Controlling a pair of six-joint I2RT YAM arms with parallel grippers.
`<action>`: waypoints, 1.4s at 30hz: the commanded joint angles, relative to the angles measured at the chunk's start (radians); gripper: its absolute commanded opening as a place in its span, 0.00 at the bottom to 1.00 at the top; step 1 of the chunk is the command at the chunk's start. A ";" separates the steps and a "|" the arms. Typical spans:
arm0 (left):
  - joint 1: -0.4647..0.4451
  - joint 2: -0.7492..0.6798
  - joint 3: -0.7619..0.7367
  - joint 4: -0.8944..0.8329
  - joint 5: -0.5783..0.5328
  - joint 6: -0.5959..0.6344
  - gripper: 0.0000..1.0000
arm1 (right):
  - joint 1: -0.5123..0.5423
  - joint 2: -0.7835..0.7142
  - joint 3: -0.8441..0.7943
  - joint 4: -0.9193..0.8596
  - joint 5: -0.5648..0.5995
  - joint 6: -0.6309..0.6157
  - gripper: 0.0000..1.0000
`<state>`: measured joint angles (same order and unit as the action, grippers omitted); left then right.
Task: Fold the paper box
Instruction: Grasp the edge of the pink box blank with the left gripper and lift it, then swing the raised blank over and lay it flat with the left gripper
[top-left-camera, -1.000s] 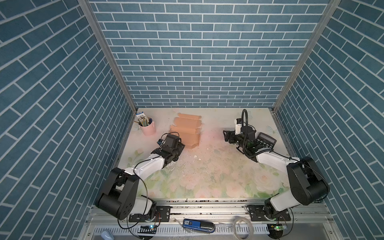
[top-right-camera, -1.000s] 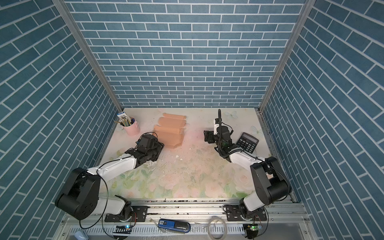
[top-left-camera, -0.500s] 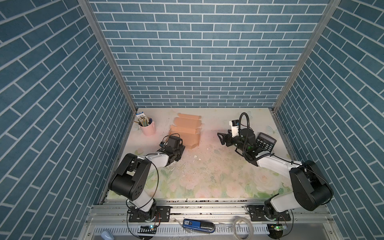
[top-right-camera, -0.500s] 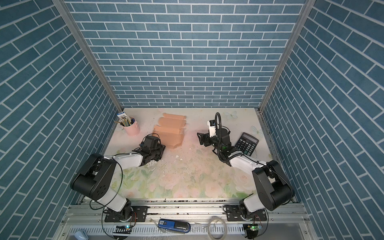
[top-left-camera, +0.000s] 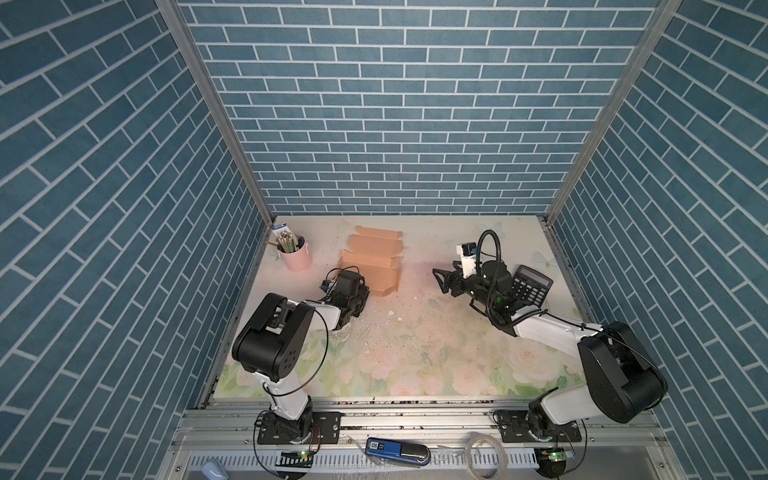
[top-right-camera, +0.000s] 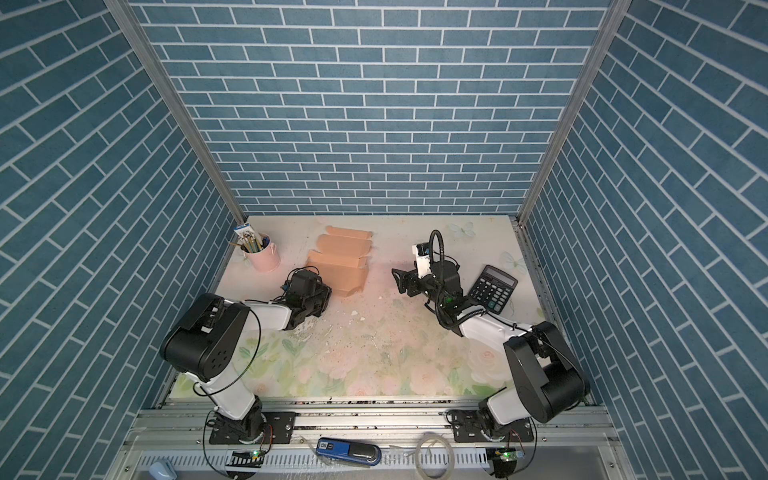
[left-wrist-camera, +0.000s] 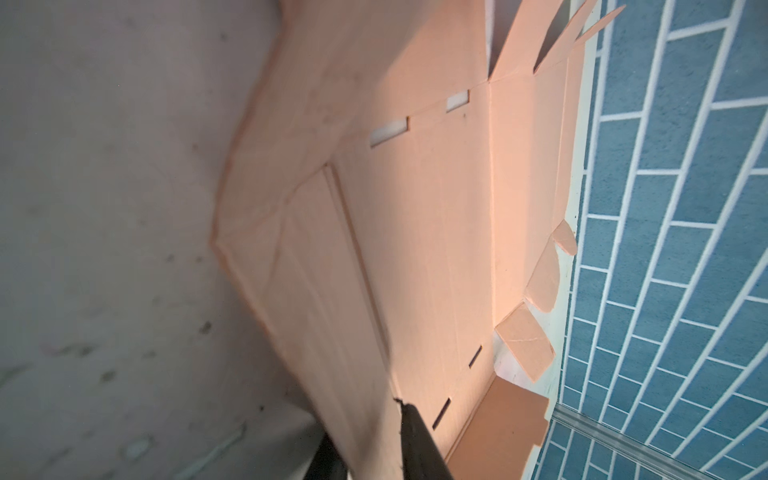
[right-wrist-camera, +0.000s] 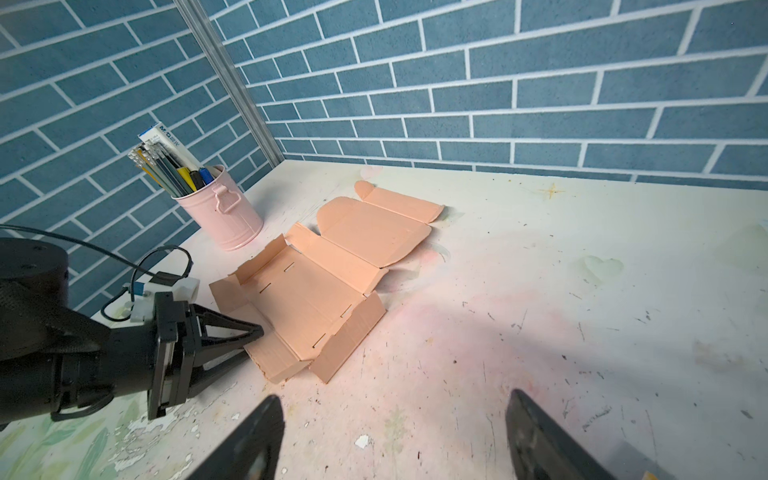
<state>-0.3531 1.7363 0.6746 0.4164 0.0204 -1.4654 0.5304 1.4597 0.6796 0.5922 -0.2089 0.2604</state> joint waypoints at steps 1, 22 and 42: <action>0.013 0.019 -0.014 0.009 -0.016 0.024 0.23 | 0.006 -0.040 -0.012 0.044 -0.014 -0.037 0.84; 0.025 -0.251 0.074 -0.209 0.022 0.230 0.04 | 0.007 -0.231 -0.030 -0.059 0.243 -0.017 0.83; -0.043 -0.562 0.421 -0.617 0.413 0.657 0.10 | 0.002 -0.284 0.150 -0.454 0.436 0.020 0.83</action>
<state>-0.3664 1.2041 1.0504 -0.1249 0.3321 -0.9070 0.5320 1.2095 0.7971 0.1917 0.1970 0.2581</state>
